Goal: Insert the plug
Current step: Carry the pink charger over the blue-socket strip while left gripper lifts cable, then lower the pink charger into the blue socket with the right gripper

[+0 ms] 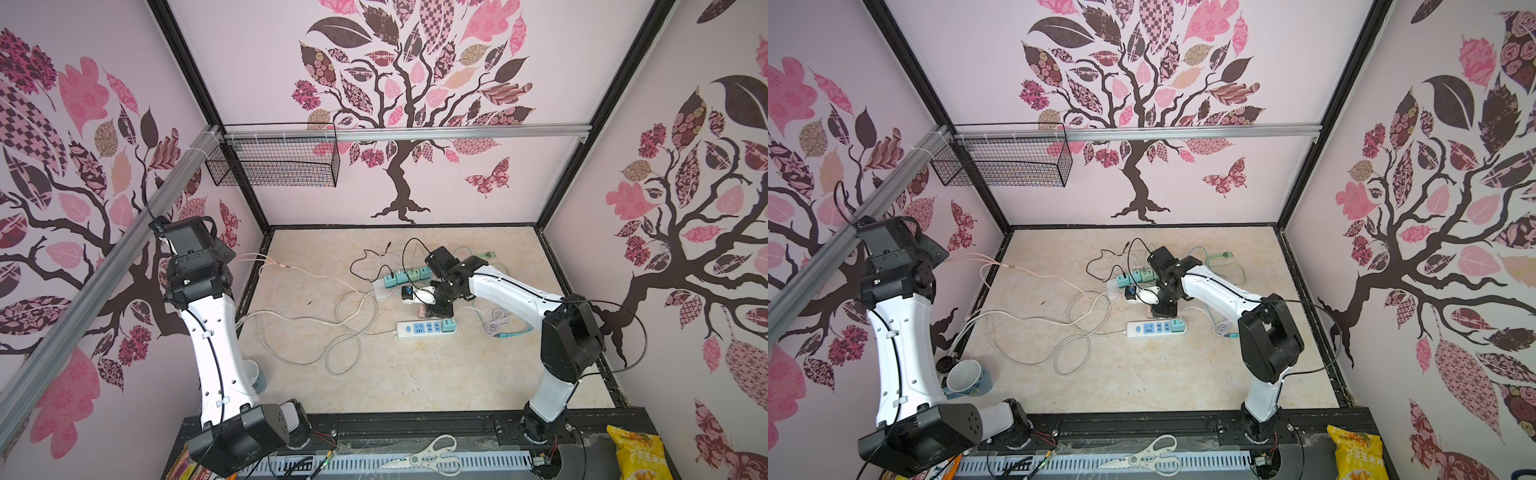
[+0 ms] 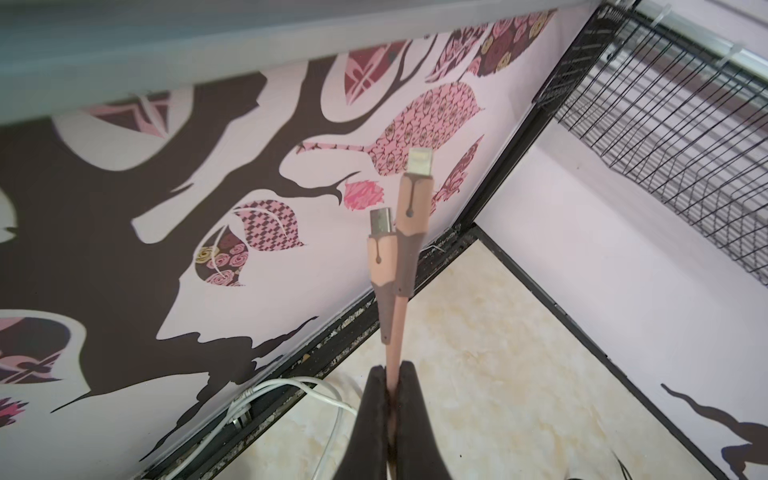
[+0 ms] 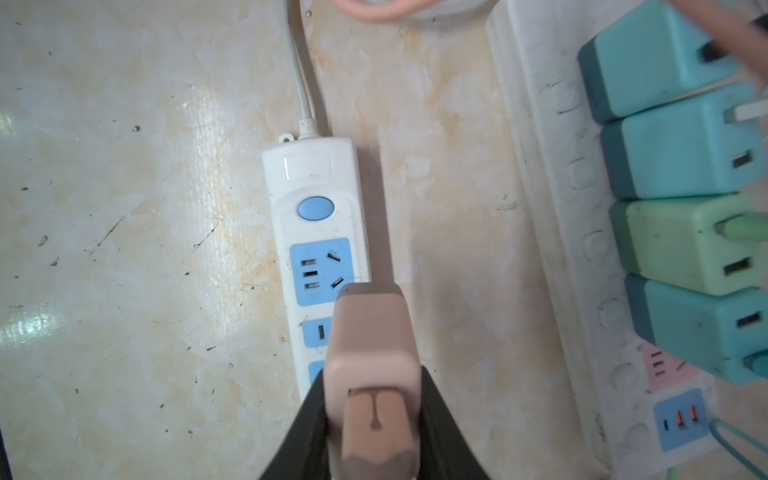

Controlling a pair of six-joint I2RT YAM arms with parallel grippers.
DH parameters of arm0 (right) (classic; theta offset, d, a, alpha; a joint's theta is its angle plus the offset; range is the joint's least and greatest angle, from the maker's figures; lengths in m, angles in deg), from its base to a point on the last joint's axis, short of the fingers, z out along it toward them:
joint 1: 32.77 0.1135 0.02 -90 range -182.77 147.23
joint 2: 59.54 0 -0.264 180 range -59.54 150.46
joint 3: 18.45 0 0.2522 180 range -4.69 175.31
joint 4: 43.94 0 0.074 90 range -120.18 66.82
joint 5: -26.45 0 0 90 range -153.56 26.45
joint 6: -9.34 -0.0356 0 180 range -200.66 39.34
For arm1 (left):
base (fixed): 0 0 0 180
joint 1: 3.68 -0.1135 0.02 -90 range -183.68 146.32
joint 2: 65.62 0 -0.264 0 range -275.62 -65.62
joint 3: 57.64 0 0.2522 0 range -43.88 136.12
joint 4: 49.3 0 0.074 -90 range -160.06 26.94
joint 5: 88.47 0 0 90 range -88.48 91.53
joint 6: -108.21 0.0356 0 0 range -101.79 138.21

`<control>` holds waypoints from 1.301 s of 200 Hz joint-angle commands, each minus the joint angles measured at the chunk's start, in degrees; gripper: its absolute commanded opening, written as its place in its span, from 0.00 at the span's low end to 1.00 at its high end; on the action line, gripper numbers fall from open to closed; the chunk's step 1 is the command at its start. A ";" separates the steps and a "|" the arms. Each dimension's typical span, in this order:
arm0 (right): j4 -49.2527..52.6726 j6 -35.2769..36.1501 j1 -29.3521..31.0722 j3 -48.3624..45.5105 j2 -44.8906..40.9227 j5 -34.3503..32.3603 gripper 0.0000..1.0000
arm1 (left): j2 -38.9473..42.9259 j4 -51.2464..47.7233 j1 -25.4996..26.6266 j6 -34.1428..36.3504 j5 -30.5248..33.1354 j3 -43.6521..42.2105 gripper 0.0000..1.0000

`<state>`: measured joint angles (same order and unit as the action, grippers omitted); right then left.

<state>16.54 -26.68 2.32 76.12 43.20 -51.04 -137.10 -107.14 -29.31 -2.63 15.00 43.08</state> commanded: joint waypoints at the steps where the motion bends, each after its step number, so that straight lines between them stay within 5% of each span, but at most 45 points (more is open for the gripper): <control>1: 3.63 1.33 0.59 3.24 2.91 4.18 0.00 | -0.03 -0.54 -0.17 1.23 -2.47 0.32 0.00; 181: 5.96 3.59 2.24 2.17 8.01 6.00 0.00 | -2.69 -0.21 -0.17 1.06 -6.97 -0.74 0.00; 260: 3.91 3.85 2.64 0.74 3.74 -0.99 0.00 | -2.95 -0.25 -0.17 1.15 -7.50 -1.00 0.00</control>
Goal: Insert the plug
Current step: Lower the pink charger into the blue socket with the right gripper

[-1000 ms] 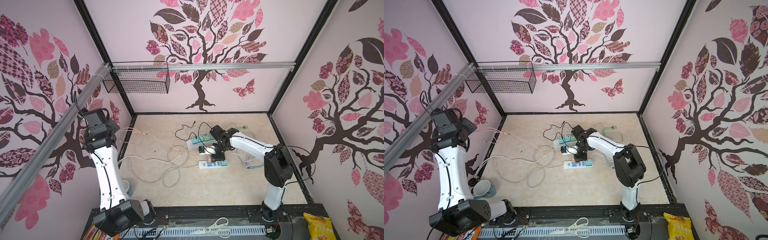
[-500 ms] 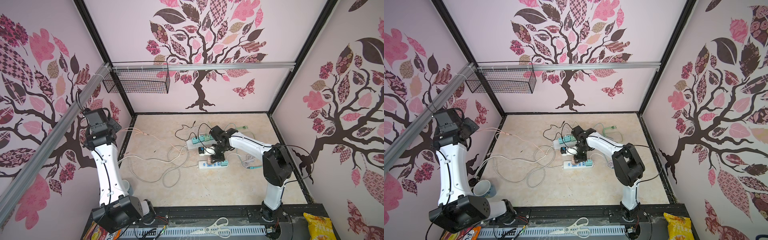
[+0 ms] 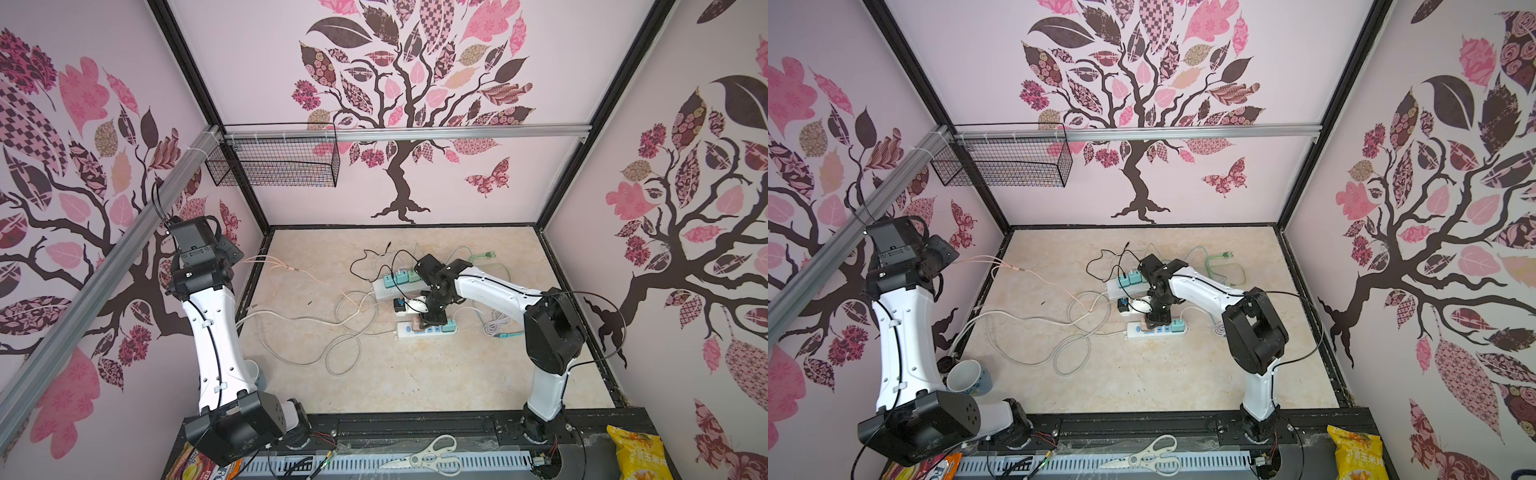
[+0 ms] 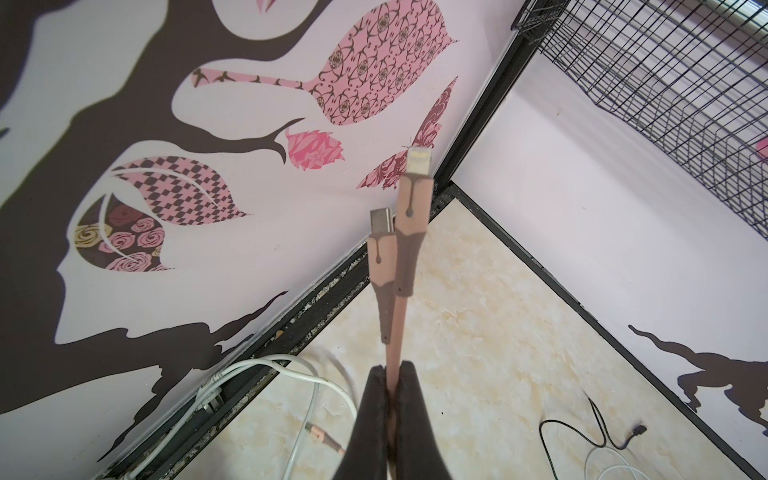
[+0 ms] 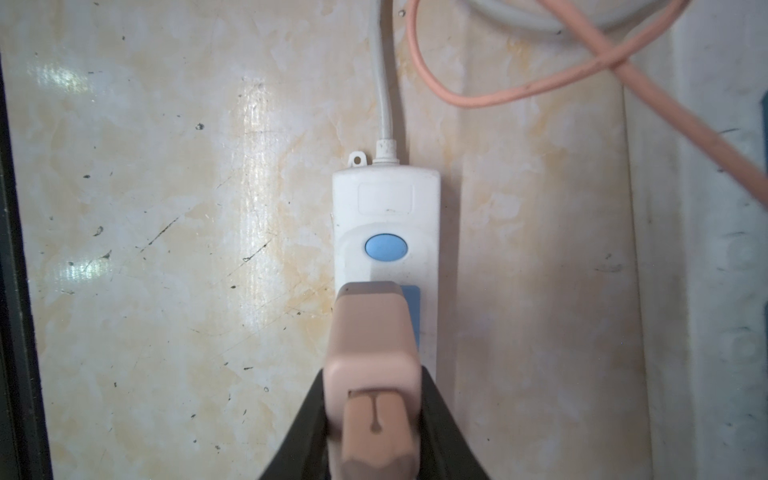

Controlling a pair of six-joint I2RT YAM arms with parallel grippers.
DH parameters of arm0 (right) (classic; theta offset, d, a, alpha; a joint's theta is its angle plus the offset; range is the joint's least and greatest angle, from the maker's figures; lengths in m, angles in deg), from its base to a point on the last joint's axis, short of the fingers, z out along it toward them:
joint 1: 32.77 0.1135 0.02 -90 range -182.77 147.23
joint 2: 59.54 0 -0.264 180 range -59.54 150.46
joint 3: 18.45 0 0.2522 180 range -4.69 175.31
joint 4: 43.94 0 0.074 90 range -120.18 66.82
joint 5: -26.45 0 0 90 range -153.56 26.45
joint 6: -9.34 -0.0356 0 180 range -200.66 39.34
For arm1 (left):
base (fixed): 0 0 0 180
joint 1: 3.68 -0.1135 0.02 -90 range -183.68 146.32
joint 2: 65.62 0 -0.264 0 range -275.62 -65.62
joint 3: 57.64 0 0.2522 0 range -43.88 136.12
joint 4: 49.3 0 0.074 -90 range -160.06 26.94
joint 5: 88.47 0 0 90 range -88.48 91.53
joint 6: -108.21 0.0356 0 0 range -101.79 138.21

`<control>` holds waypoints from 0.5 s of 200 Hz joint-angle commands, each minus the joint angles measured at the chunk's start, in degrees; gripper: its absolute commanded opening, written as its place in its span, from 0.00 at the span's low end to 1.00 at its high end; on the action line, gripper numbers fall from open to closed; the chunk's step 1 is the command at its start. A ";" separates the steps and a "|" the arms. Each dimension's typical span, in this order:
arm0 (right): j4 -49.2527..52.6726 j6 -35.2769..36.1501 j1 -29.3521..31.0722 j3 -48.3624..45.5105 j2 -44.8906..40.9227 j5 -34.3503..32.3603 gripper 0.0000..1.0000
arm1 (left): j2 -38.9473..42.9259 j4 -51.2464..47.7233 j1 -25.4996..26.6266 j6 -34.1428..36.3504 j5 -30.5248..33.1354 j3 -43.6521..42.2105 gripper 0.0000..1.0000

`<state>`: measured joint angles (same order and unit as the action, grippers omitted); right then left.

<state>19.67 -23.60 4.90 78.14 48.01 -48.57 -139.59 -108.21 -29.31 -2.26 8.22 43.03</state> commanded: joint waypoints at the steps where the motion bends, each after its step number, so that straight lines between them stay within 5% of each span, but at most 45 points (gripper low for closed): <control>1: 0.74 0.77 0.05 -1.27 -1.09 -3.37 0.00 | -0.42 0.84 -0.19 0.78 -0.72 -0.96 0.00; 100: -0.01 0.95 0.04 -2.32 -5.20 -1.16 0.00 | -0.92 0.76 -0.15 0.96 -1.39 -1.13 0.00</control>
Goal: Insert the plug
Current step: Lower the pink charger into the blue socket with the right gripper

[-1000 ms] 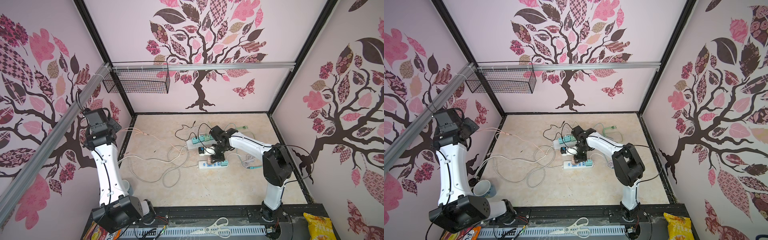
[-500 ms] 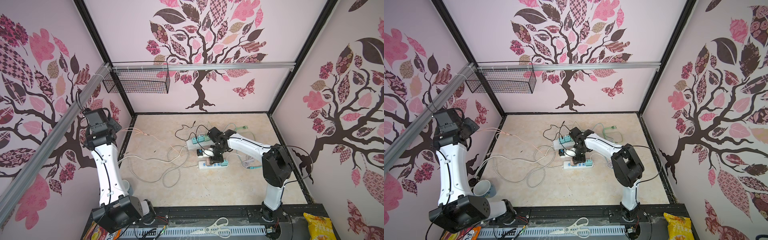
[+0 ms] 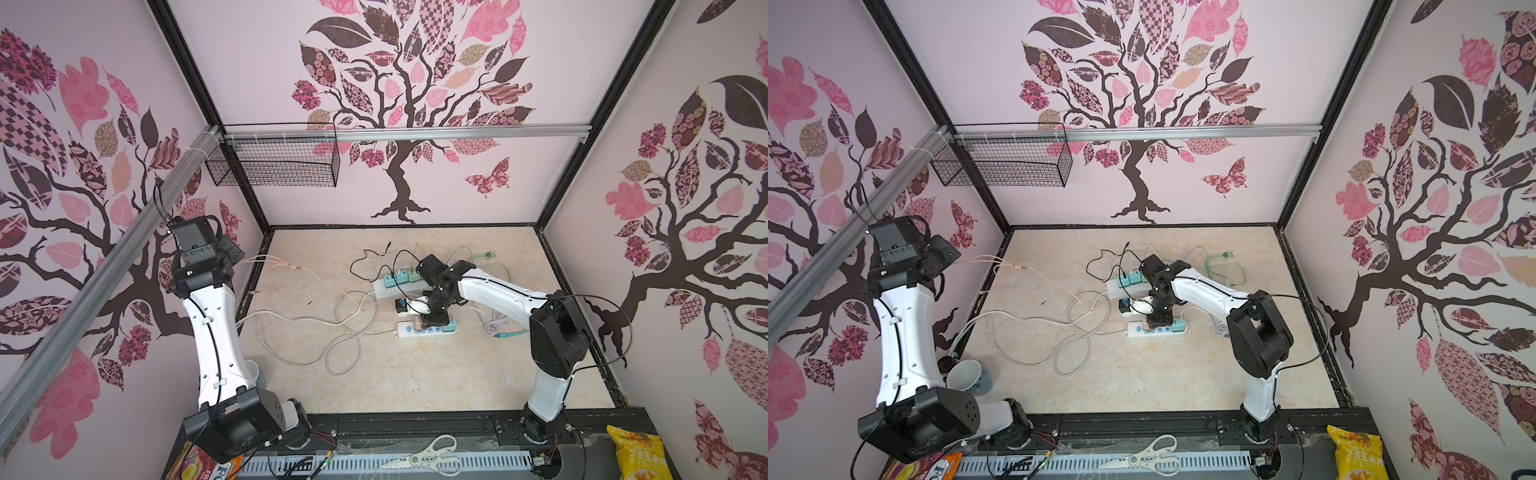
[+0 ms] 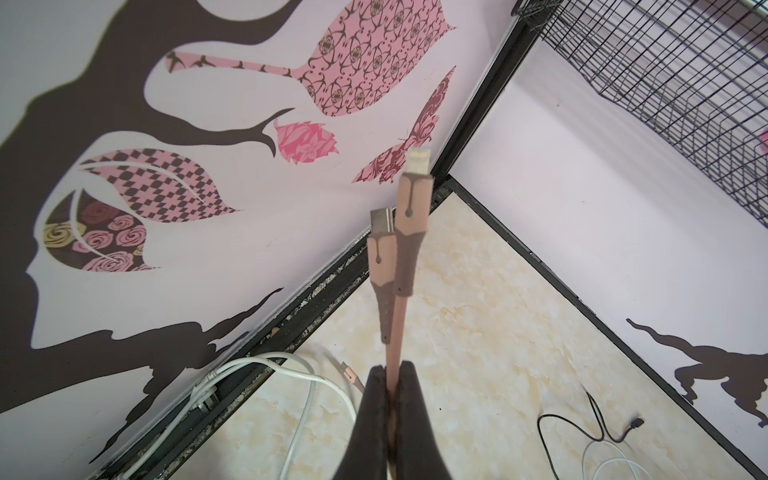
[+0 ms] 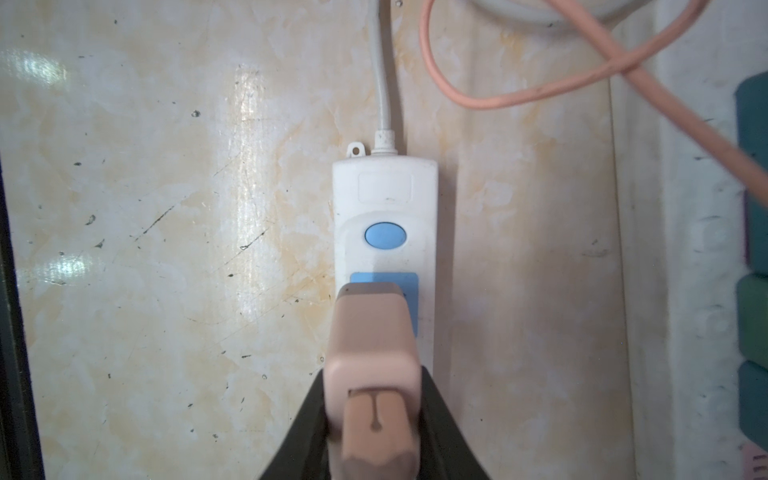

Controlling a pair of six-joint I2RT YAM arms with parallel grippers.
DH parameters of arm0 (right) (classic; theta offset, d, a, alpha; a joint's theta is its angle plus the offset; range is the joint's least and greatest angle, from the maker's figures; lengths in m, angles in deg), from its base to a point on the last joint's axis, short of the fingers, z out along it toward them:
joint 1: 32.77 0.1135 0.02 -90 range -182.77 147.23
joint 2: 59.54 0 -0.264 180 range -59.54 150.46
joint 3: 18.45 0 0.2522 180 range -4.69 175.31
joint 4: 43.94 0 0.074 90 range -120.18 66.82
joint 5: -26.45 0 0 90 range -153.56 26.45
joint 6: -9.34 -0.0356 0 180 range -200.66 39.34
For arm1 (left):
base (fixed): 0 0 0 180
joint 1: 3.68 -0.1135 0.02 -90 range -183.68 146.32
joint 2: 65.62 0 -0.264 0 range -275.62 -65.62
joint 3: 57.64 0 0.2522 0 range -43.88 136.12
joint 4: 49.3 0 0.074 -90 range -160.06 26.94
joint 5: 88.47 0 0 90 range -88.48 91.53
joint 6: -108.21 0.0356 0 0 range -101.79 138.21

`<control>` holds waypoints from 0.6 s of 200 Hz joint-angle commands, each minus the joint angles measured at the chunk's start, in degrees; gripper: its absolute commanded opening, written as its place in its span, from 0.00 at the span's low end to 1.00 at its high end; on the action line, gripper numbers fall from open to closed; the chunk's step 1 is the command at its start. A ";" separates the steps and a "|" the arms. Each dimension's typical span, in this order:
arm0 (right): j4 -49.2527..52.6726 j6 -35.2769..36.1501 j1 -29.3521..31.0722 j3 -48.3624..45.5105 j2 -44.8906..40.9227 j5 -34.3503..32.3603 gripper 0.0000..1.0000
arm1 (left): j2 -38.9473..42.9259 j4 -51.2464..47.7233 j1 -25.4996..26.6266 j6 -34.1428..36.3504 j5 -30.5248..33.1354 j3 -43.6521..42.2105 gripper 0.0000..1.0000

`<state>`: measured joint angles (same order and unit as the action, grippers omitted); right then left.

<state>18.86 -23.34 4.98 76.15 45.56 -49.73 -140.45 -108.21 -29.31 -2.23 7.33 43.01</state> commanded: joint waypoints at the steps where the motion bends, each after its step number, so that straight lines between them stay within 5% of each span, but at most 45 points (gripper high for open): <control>1: 0.80 0.69 -0.09 -0.37 -2.73 -0.01 0.00 | -0.06 0.76 -0.14 0.94 -0.51 -1.11 0.00; 120: -2.62 0.60 0.71 -4.43 2.60 -1.60 0.00 | -0.86 0.77 -0.15 0.87 -1.36 -1.55 0.00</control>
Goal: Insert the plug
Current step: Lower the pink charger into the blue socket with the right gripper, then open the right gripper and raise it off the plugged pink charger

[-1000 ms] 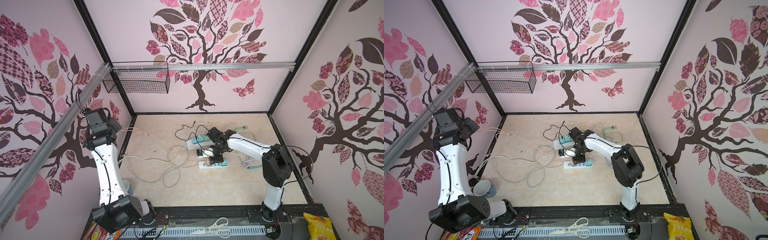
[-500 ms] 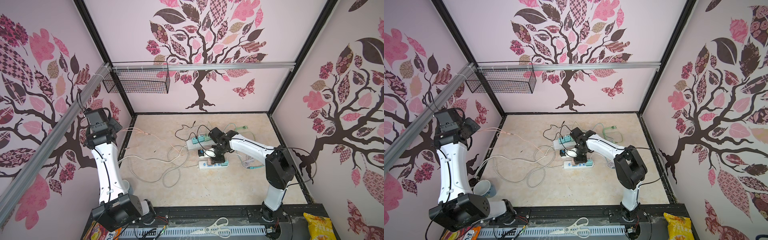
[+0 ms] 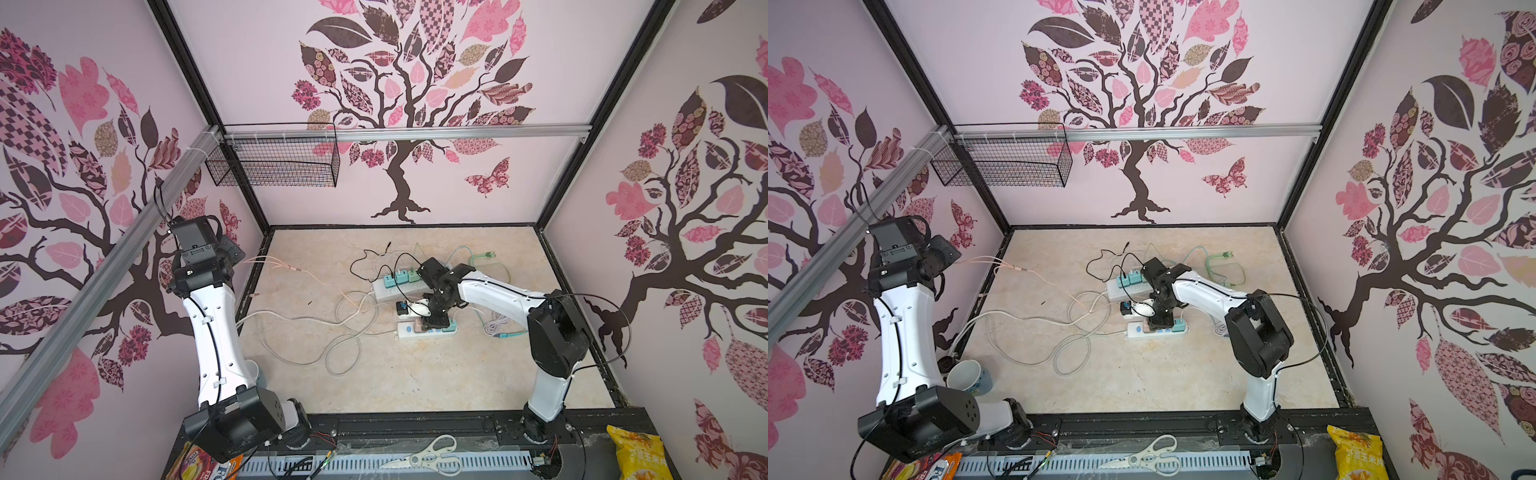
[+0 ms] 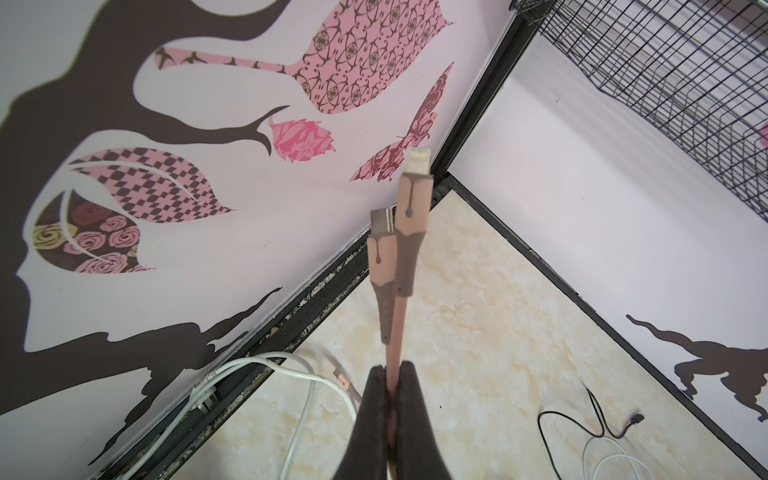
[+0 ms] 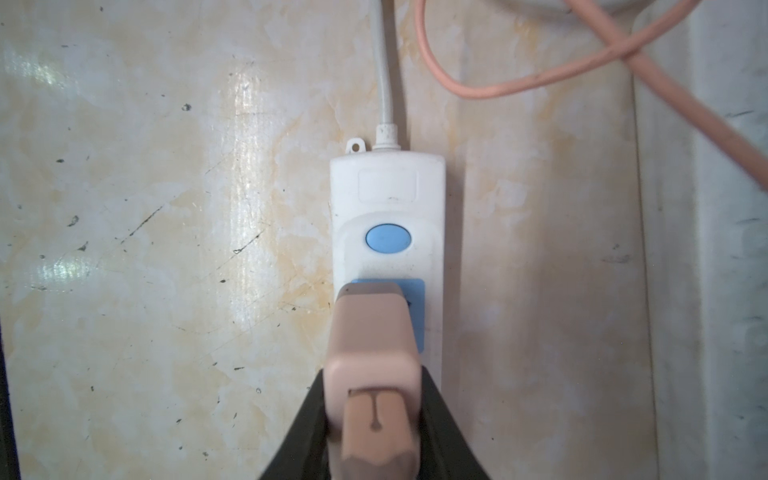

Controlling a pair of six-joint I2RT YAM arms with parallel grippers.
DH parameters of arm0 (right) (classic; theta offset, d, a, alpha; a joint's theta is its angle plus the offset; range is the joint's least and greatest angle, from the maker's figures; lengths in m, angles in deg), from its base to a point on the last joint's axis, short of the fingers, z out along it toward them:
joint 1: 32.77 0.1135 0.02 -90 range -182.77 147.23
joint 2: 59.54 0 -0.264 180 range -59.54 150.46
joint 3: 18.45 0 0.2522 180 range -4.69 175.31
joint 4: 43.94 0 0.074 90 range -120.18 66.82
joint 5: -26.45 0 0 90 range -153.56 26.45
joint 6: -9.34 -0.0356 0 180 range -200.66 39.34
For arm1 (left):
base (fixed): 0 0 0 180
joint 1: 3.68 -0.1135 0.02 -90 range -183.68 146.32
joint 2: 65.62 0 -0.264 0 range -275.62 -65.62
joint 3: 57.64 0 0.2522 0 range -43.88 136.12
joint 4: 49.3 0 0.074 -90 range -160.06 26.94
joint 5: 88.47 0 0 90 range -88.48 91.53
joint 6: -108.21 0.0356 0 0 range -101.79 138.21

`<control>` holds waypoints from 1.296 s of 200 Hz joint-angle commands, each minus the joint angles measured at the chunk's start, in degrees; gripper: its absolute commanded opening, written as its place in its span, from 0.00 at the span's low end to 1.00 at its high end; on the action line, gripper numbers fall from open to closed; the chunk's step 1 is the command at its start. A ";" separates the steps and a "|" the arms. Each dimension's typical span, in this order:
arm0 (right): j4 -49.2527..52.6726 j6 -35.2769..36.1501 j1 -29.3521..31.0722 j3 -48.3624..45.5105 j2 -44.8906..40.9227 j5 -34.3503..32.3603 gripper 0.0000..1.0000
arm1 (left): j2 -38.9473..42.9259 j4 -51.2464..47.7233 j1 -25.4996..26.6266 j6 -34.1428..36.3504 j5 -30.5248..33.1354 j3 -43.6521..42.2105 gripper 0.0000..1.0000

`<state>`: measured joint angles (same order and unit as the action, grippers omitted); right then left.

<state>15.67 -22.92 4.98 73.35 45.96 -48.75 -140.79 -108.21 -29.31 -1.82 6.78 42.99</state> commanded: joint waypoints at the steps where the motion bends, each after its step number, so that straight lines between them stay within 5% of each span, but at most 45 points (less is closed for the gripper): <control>1: 0.56 0.14 0.77 -1.65 2.28 -2.85 0.00 | -0.59 0.81 -0.14 0.44 -0.88 -1.53 0.00; 29: -1.85 -0.80 2.87 -3.28 5.43 -9.59 0.00 | -1.16 0.85 -0.04 -0.72 -2.31 -1.64 0.00; 66: -2.06 -2.72 2.94 -4.47 10.01 -12.12 0.00 | -2.21 1.47 3.54 -2.39 -2.69 -1.55 0.00; 98: -3.91 -5.51 2.54 -4.65 5.96 -11.02 0.00 | -4.75 2.20 7.63 -3.61 -1.70 -0.82 0.00; 130: -3.67 -10.35 2.52 -0.41 -2.07 -4.70 0.38 | -7.73 3.78 7.87 -5.36 -1.26 0.37 0.00; 144: -4.40 -12.09 2.51 0.69 -5.19 -3.77 0.68 | -9.18 3.87 7.96 -5.63 -1.54 1.17 0.00; 147: -4.64 -12.49 2.61 0.81 -5.88 -3.94 0.91 | -9.41 3.87 7.96 -5.70 -1.61 1.19 0.00; 150: -4.75 -12.80 2.54 0.94 -6.58 -4.10 0.98 | -9.68 3.85 7.96 -5.72 -1.65 1.27 0.00; 181: -6.65 -12.81 1.83 -1.93 -15.84 -4.11 1.00 | -12.30 3.28 8.66 -6.23 -0.81 0.05 0.00; 220: -27.46 -21.11 -4.16 -15.16 -32.40 -7.85 1.00 | -12.53 -0.23 8.64 -13.62 13.86 -5.61 0.00; 241: -48.57 -32.34 -9.92 -24.49 -38.69 -19.46 1.00 | -9.24 2.50 8.50 -15.13 17.68 -10.97 0.28; 259: -58.19 -42.17 -15.92 -29.23 -41.21 -27.64 1.00 | -6.84 3.32 8.62 -14.98 18.56 -13.23 0.62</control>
<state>-21.71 -48.87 -5.00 49.37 7.01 -62.52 -151.88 -106.44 -20.72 -14.87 19.61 33.35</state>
